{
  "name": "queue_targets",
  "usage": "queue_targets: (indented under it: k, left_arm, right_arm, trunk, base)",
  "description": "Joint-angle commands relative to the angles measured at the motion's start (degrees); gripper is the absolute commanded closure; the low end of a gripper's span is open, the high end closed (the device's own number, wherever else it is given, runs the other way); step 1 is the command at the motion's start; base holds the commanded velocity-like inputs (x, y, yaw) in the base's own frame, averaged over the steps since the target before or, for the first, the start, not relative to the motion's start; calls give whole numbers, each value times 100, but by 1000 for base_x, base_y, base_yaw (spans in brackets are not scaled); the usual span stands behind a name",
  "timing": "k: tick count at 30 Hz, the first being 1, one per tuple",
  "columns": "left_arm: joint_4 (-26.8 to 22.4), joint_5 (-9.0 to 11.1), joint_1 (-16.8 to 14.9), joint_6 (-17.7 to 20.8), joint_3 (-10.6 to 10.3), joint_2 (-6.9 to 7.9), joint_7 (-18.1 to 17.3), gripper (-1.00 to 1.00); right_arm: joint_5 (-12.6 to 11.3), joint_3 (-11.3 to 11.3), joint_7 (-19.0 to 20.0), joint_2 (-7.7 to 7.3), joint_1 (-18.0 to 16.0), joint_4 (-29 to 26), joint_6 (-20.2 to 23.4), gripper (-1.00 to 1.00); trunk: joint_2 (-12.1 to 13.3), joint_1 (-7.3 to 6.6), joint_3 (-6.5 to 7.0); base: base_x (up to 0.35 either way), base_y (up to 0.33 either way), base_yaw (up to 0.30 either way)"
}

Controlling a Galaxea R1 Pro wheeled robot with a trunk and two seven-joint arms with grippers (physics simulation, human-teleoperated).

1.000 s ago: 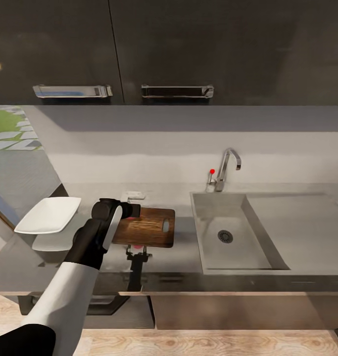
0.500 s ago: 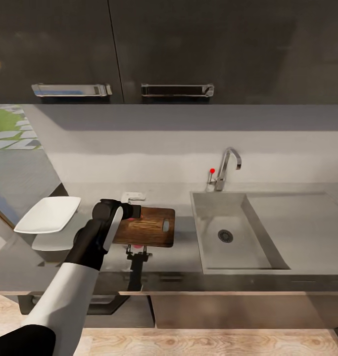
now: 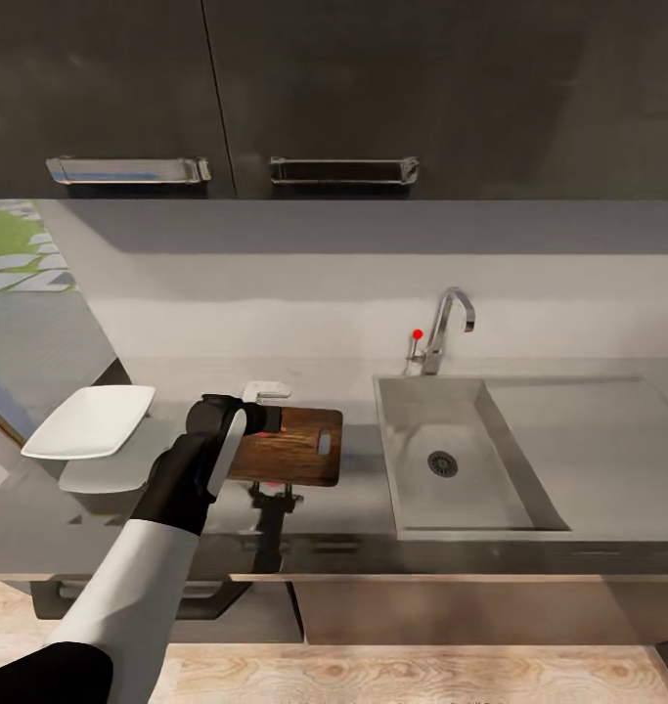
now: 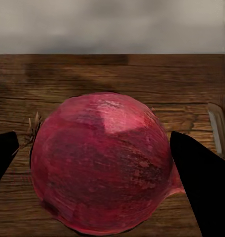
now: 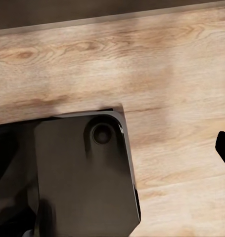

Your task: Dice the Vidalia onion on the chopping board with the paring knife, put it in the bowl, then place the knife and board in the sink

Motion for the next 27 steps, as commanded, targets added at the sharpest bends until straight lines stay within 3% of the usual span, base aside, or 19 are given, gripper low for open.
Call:
queue_targets:
  k: [1,19,27]
  left_arm:
    - [-3,42,-5,23,-5,-1,40,100]
    - [20,42,-5,19,-5,-1,40,100]
    - [32,42,-5,15,-5,-1,37,100]
  right_arm:
    - [-37,18,-15,-3,2,-9,-8,-100]
    - [-37,18,-15,-3,2,-9,-8,-100]
    - [-37,18,-15,-3,2,-9,-8,-100]
  trunk:
    - [-12,4,-16]
    - [-12,4,-116]
    - [-12,4,-164]
  base:
    - [0,-115,0]
    - [0,-21,0]
    - [0,94,0]
